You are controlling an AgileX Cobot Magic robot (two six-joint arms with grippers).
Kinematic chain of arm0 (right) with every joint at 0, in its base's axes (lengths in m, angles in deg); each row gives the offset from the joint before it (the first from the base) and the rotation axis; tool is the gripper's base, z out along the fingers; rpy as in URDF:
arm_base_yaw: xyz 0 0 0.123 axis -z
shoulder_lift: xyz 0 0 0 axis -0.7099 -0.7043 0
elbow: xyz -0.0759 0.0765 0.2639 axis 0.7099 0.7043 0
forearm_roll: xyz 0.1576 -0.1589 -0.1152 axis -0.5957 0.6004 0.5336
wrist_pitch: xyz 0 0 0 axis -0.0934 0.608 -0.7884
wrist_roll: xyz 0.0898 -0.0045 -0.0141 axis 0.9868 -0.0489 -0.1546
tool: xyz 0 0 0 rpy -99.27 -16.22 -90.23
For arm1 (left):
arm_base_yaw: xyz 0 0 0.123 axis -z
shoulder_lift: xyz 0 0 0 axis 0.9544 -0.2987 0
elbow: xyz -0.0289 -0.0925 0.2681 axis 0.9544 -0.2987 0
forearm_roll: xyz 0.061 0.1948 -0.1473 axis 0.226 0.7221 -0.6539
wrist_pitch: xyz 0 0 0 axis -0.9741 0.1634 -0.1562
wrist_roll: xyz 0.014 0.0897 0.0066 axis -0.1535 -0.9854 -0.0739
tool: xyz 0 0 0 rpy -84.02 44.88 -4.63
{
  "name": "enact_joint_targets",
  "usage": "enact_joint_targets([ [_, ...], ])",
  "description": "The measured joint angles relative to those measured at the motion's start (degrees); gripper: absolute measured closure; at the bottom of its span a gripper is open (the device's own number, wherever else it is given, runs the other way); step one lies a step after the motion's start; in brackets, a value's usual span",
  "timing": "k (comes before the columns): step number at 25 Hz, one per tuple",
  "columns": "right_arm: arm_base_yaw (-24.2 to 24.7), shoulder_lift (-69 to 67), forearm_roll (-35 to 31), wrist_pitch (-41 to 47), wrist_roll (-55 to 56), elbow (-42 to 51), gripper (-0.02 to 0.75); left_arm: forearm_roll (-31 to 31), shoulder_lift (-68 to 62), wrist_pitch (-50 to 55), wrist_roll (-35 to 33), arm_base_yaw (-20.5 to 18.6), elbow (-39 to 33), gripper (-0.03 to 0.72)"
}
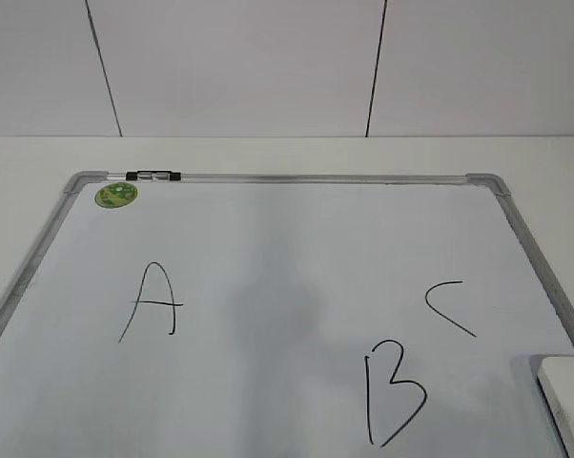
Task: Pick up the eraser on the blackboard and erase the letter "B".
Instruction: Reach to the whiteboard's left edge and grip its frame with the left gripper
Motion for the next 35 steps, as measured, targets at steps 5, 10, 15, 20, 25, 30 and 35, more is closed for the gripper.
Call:
enact_joint_targets([
  [5,0.0,0.0,0.0,0.0,-0.04,0.0,0.154,0.0,0.0,0.0,0.0,0.0,0.0,0.453],
  [10,0.0,0.0,0.0,0.0,-0.04,0.0,0.154,0.0,0.0,0.0,0.0,0.0,0.0,0.453],
  [15,0.0,0.0,0.0,0.0,-0.04,0.0,0.154,0.0,0.0,-0.04,0.0,0.0,0.0,0.453],
  [20,0.0,0.0,0.46,0.0,-0.04,0.0,0.154,0.0,0.0,-0.04,0.0,0.0,0.0,0.453],
  [25,0.0,0.0,0.55,0.58,-0.04,-1.01,0.154,0.0,0.0,-0.04,0.0,0.0,0.0,0.453],
  [30,0.0,-1.81,0.55,4.52,2.26,-3.21,0.154,0.0,0.0,-0.14,0.0,0.0,0.0,0.452],
  [35,0.0,-7.98,0.55,6.71,5.39,-6.65,0.154,0.0,-0.63,0.16,0.0,0.0,0.29,0.45],
])
